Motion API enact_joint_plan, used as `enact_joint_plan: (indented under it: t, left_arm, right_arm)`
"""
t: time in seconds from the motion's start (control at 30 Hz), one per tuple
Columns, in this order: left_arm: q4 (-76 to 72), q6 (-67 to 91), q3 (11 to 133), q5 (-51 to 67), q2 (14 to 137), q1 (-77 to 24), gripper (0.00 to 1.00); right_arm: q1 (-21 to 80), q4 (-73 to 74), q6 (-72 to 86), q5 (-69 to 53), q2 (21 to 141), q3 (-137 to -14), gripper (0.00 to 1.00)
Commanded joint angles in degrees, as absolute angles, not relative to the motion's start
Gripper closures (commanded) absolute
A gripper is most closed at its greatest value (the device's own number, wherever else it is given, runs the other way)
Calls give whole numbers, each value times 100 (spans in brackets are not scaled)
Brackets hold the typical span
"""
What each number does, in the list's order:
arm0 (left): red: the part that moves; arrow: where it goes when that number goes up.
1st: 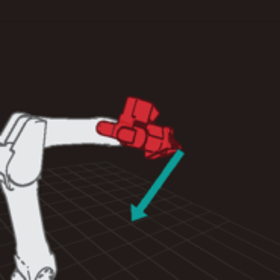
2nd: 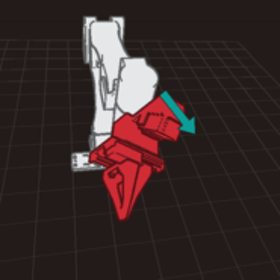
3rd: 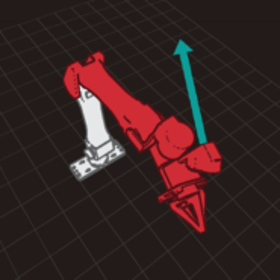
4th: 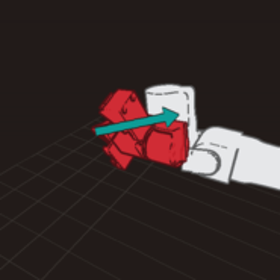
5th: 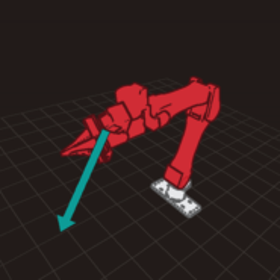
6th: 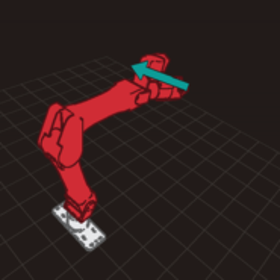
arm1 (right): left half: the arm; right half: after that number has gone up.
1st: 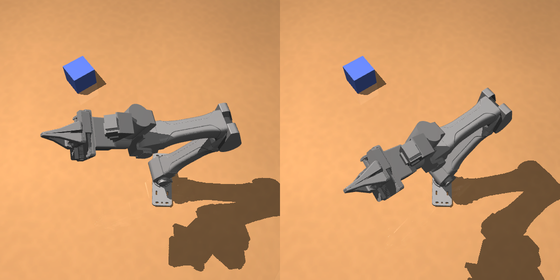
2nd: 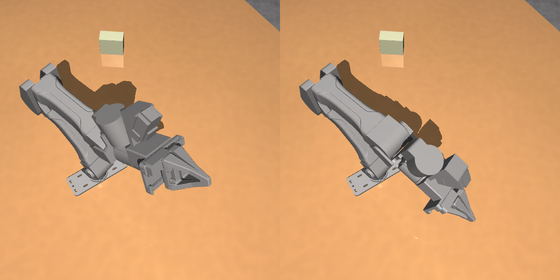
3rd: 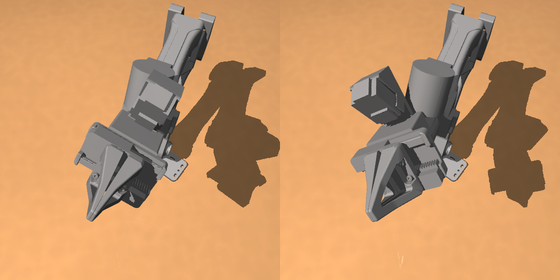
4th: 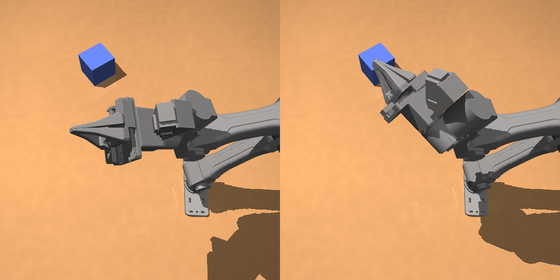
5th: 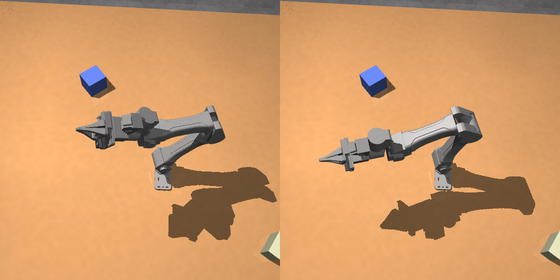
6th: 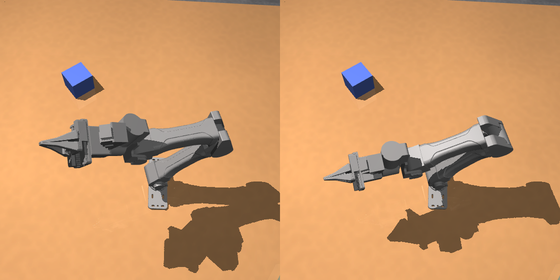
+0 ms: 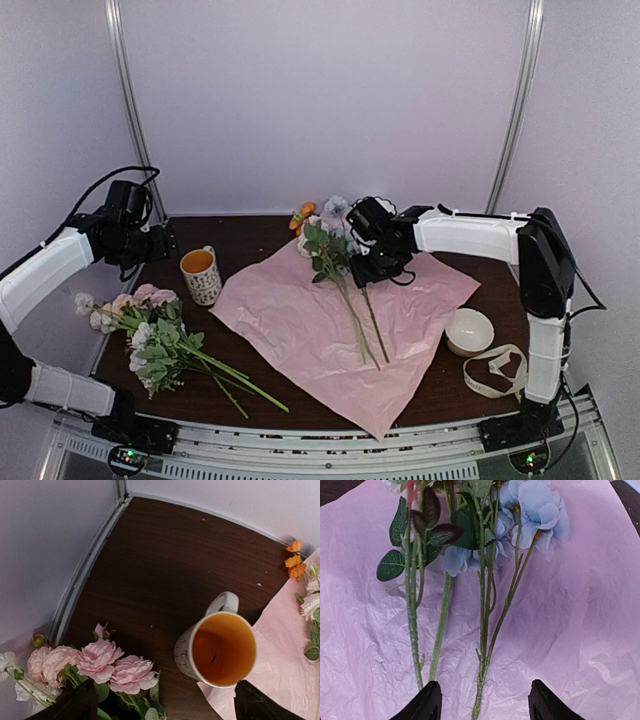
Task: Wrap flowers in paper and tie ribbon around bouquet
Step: Place the fake flower on the flattened wrapping paper, then pick up the fake flower from the corner of the board.
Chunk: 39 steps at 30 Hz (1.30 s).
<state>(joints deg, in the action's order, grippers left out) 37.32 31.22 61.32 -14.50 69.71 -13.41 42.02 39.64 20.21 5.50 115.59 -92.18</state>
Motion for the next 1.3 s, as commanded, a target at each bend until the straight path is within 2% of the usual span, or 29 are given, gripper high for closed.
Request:
enact_joint_plan:
  t: [0.0, 0.13, 0.33, 0.43, 0.47, 0.53, 0.7, 0.73, 0.97, 1.1, 1.27]
  left_arm:
    - [3452, 3442, 5735, -1190, 7145, -687, 2]
    - [3244, 3480, 5605, -1273, 7587, -278, 2]
    - [3029, 3501, 5537, -1045, 8470, -228, 3]
    - [2923, 3536, 5407, -1049, 8758, -218, 9]
    - [2900, 3579, 5366, -1039, 8805, -220, 14]
    - [2780, 3627, 5256, -987, 8784, -216, 31]
    - [2729, 3535, 5273, -1039, 8576, -215, 94]
    - [2774, 3499, 5311, -1088, 8512, -216, 100]
    - [3157, 3176, 5675, -1715, 7548, -214, 100]
    - [3058, 2708, 5999, -2072, 6214, -223, 100]
    - [1861, 1999, 6000, -1062, 4770, -304, 100]
  right_arm:
    - [4252, 3823, 2064, 914, 11034, -9151, 39]
    - [4360, 3749, 1976, 861, 10935, -9079, 40]
    - [4420, 3756, 1921, 736, 10934, -9073, 40]
    - [4423, 3770, 1886, 756, 10908, -9042, 40]
    - [4422, 3774, 1871, 755, 10895, -9032, 40]
    - [4421, 3787, 1840, 769, 10874, -9026, 40]
    - [4423, 3787, 1800, 741, 10867, -9052, 40]
    - [4422, 3788, 1794, 727, 10866, -9057, 40]
    - [4421, 3747, 1762, 619, 10751, -9029, 40]
    - [4476, 3359, 1485, 186, 10423, -8866, 41]
    - [4775, 2592, 1022, -477, 10026, -8746, 43]
